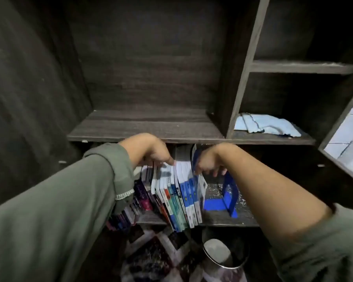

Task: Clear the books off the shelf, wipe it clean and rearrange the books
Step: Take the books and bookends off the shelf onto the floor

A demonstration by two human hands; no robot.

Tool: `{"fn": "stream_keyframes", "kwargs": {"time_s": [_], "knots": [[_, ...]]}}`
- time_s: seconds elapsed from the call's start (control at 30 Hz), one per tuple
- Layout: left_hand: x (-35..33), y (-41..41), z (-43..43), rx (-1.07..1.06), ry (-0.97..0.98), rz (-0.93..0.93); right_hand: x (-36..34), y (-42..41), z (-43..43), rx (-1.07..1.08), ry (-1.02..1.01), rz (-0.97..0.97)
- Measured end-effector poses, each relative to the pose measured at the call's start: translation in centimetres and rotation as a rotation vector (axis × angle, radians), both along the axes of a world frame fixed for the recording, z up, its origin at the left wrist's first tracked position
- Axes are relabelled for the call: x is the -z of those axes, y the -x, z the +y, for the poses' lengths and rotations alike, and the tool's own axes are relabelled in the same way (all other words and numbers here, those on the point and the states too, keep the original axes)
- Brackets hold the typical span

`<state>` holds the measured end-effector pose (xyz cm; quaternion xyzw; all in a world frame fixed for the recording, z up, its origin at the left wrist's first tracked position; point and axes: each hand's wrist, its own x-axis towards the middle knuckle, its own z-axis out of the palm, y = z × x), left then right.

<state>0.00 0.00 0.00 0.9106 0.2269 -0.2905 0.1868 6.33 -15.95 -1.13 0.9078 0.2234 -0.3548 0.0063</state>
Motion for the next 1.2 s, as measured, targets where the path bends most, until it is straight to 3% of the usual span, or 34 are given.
{"fn": "stream_keyframes", "kwargs": {"time_s": [0.13, 0.3, 0.43, 0.57, 0.73, 1.2], "knots": [[3.4, -0.4, 0.4, 0.132, -0.168, -0.275, 3.9, -0.5, 0.2, -0.201, -0.104, -0.28], [9.7, 1.0, 0.0, 0.039, -0.16, -0.543, 9.8, 0.0, -0.6, -0.112, -0.511, -0.429], [12.8, 2.6, -1.3, 0.05, -0.154, -0.689, 12.3, 1.9, -1.3, -0.191, -0.591, -0.571], [14.6, 4.4, -2.6, 0.122, -0.318, -0.789, 14.1, 3.5, -2.0, -0.28, -0.556, -0.676], [16.1, 5.3, -3.2, 0.215, -0.498, -0.788, 15.8, 4.5, -2.2, -0.24, -0.583, -0.723], [16.5, 5.2, -2.5, 0.242, -0.479, -0.834, 19.6, 3.8, -0.7, -0.117, -0.88, -0.823]]}}
